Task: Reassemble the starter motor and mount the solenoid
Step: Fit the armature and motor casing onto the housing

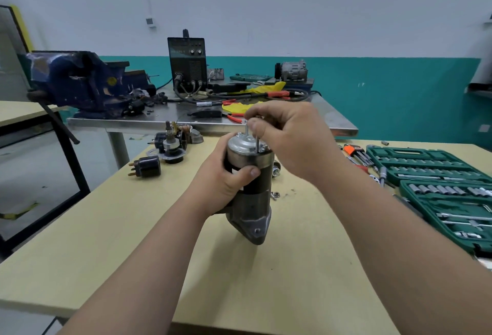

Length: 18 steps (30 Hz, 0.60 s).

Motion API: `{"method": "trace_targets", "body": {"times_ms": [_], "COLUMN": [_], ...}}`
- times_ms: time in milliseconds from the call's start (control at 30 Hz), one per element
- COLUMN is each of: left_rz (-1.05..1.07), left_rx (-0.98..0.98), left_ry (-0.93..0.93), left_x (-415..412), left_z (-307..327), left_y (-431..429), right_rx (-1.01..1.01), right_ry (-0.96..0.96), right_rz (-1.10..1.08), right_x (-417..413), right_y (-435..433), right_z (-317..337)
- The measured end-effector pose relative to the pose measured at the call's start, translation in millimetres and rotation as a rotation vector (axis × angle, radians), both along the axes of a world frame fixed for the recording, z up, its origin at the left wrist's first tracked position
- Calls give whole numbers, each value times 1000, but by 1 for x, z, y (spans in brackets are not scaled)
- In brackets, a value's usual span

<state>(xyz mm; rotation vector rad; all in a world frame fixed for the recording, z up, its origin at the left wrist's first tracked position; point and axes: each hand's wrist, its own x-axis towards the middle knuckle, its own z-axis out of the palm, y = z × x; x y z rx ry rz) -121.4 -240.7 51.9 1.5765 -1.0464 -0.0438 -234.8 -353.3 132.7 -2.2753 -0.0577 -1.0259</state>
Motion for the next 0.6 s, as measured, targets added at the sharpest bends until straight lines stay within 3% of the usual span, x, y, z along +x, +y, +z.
{"method": "trace_targets", "body": {"times_ms": [67, 200, 333, 500, 600], "left_rz": [-10, -8, -3, -47, -83], "left_rx": [1, 17, 20, 14, 31], "left_ry": [5, 3, 0, 28, 43], "left_x": [0, 0, 1, 5, 9], "left_z": [-1, 1, 1, -2, -2], "left_y": [0, -1, 0, 1, 0], "right_rx": [5, -216, -72, 260, 231], "right_ry": [65, 50, 117, 161, 148], "right_rz": [-4, -183, -30, 272, 323], "right_x": [1, 3, 1, 0, -2], "right_y": [-2, 1, -5, -14, -18], "right_z": [7, 14, 16, 12, 12]}}
